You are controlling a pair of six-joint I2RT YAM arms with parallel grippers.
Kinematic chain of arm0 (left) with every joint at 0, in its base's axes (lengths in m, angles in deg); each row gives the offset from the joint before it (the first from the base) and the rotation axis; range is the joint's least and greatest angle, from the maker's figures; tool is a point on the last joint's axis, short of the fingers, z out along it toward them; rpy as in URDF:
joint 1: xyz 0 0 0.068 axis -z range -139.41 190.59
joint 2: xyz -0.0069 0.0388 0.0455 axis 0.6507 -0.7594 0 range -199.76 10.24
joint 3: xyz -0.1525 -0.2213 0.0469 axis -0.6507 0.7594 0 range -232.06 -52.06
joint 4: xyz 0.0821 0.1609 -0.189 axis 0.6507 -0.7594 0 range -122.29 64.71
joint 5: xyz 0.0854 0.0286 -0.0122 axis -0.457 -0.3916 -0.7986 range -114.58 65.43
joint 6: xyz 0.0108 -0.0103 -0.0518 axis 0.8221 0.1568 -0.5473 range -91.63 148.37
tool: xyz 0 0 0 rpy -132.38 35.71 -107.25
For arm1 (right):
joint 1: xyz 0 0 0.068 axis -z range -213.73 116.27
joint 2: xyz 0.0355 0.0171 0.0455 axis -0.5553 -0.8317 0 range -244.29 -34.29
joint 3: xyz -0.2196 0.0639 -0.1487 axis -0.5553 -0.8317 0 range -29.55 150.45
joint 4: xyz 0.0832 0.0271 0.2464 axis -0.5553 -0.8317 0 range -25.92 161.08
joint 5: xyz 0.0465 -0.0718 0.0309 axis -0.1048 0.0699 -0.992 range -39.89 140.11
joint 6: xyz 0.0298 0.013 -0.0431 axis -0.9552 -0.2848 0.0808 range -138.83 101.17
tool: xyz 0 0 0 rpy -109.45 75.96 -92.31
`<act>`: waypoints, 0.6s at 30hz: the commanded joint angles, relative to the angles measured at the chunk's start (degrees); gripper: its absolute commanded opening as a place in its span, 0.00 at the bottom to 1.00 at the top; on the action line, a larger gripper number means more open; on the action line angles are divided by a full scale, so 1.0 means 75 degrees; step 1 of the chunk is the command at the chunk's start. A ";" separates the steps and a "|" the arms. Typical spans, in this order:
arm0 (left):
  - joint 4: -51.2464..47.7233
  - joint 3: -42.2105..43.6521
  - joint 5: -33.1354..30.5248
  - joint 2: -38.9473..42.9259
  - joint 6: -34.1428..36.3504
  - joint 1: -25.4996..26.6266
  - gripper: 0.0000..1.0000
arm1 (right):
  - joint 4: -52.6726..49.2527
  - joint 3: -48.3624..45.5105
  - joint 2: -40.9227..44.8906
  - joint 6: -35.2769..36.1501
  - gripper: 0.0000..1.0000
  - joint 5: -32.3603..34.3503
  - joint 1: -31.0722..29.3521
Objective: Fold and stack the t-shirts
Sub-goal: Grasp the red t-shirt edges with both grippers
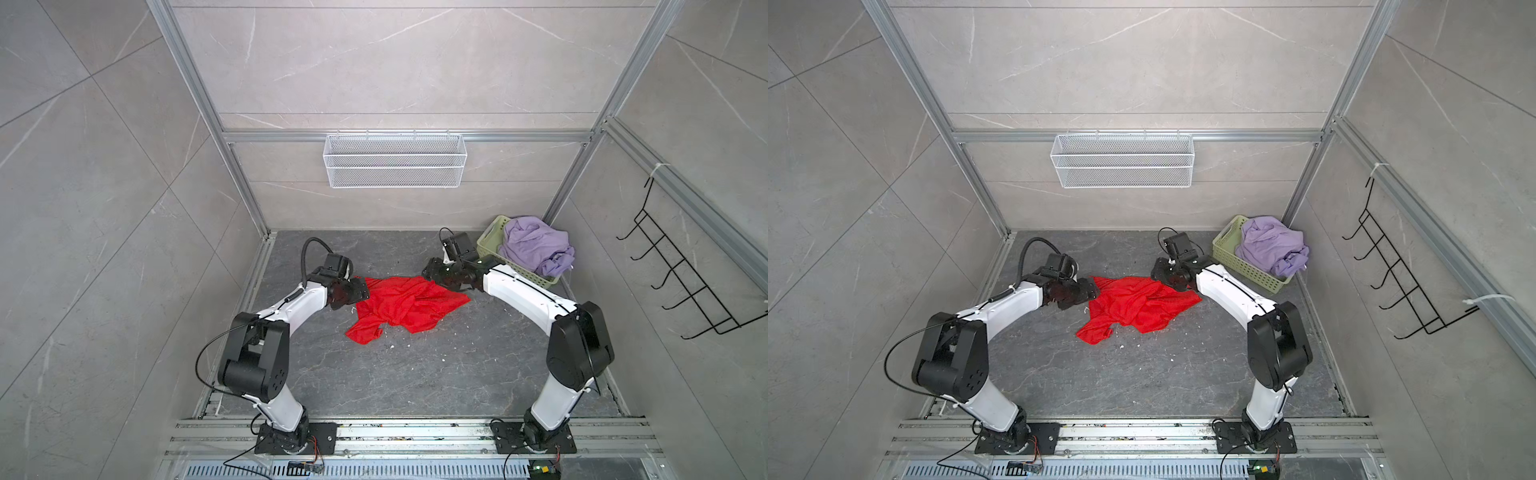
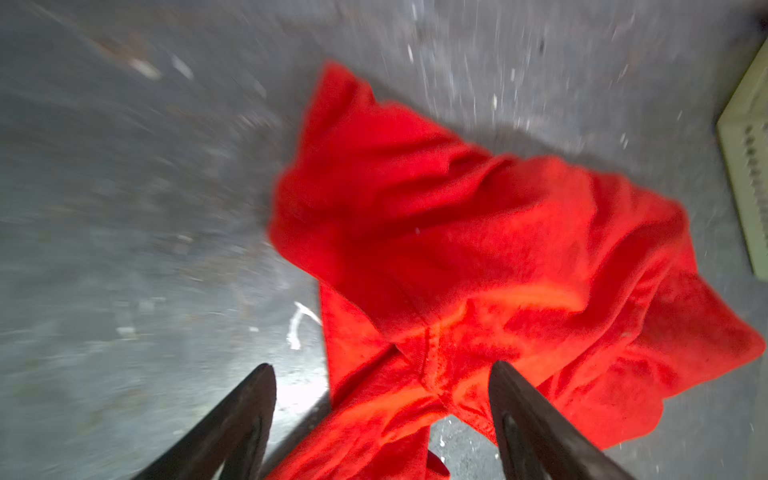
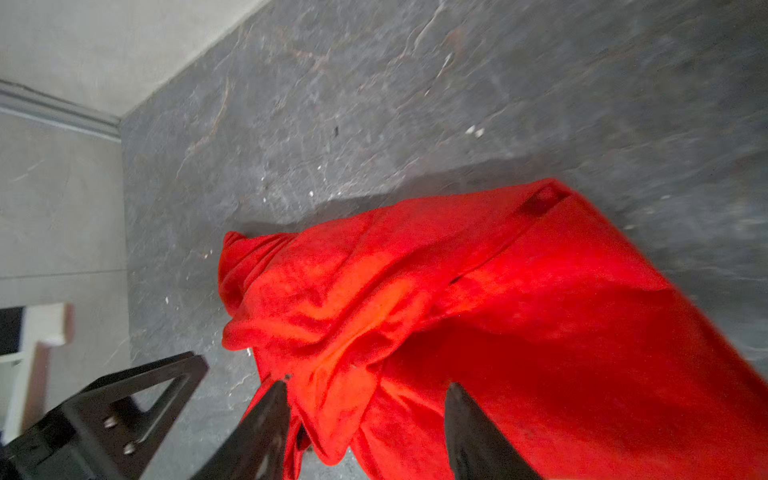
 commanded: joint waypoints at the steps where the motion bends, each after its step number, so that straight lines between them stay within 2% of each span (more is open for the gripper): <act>1: 0.0061 -0.0467 0.0704 -0.0393 -0.0286 -0.0047 0.82 | 0.0571 -0.0131 -0.0266 -0.0201 0.62 -0.0783 -0.0145; 8: 0.1563 -0.0288 0.0980 -0.0957 -0.1604 -0.0050 0.76 | 0.1389 -0.0418 -0.1044 -0.0796 0.61 -0.0861 -0.0300; 12: 0.2537 -0.0031 0.1036 -0.1058 -0.2122 -0.0045 0.64 | 0.1322 -0.0316 -0.1392 -0.1132 0.60 -0.0775 -0.0359; 18: 0.3214 0.0039 0.0839 -0.1022 -0.2349 -0.0050 0.37 | 0.1491 -0.0066 -0.1953 -0.1149 0.58 -0.0791 -0.0408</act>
